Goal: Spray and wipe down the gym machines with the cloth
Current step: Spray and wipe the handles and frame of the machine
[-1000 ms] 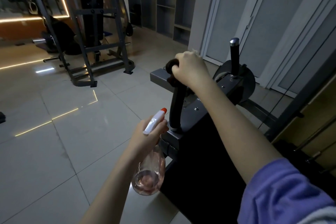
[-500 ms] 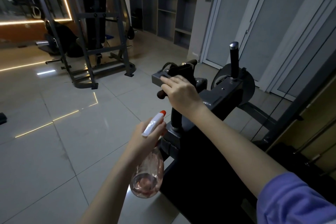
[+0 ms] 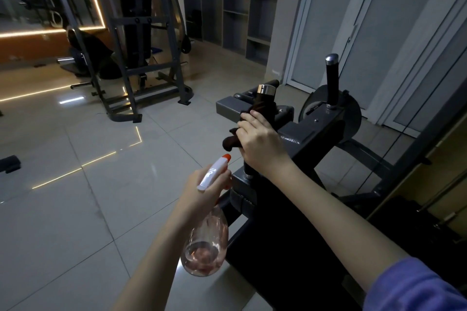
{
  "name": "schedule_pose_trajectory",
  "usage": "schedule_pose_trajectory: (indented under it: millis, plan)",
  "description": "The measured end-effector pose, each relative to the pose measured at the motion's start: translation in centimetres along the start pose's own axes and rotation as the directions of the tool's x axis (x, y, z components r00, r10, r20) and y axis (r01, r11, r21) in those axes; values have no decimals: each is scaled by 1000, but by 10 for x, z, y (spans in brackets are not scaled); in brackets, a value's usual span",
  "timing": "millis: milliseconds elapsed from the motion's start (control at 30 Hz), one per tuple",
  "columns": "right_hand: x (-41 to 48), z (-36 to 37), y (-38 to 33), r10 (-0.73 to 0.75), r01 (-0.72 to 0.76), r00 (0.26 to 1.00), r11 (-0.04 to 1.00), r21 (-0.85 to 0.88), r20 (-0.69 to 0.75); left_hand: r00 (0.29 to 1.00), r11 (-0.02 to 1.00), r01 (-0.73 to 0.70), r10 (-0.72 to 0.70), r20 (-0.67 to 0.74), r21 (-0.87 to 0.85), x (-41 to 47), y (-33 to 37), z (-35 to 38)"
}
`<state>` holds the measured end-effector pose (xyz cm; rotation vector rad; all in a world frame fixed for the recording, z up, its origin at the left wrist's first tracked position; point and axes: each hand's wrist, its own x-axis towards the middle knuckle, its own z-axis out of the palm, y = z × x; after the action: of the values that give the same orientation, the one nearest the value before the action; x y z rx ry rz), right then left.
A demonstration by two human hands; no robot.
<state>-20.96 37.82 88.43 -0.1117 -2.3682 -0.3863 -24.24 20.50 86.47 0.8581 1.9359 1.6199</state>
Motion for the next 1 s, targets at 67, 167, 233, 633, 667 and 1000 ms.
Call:
schedule_pose_trajectory:
  millis: [67, 167, 233, 633, 667, 1000]
  plan:
    - [-3, 1, 0, -32, 32, 999, 999, 16, -8, 1000, 1000, 5, -5, -2, 6, -2, 1, -1]
    - [-9, 2, -4, -51, 52, 999, 998, 47, -12, 1000, 999, -8, 8, -10, 49, -4, -1, -4]
    - [-15, 3, -7, -50, 51, 999, 997, 64, -14, 1000, 998, -1, 1, -7, 62, -3, -1, -5]
    - [-64, 14, -29, -102, 92, 994, 981, 171, 48, 999, 996, -44, 44, -1, 77, -4, 1, -3]
    - [-66, 13, -29, -107, 94, 992, 979, 182, 62, 999, 997, -41, 41, 0, 69, -4, 1, -3]
    - [-95, -6, -16, 220, -206, 975, 808, 552, 41, 999, 997, 17, -13, -47, 71, -3, -9, -9]
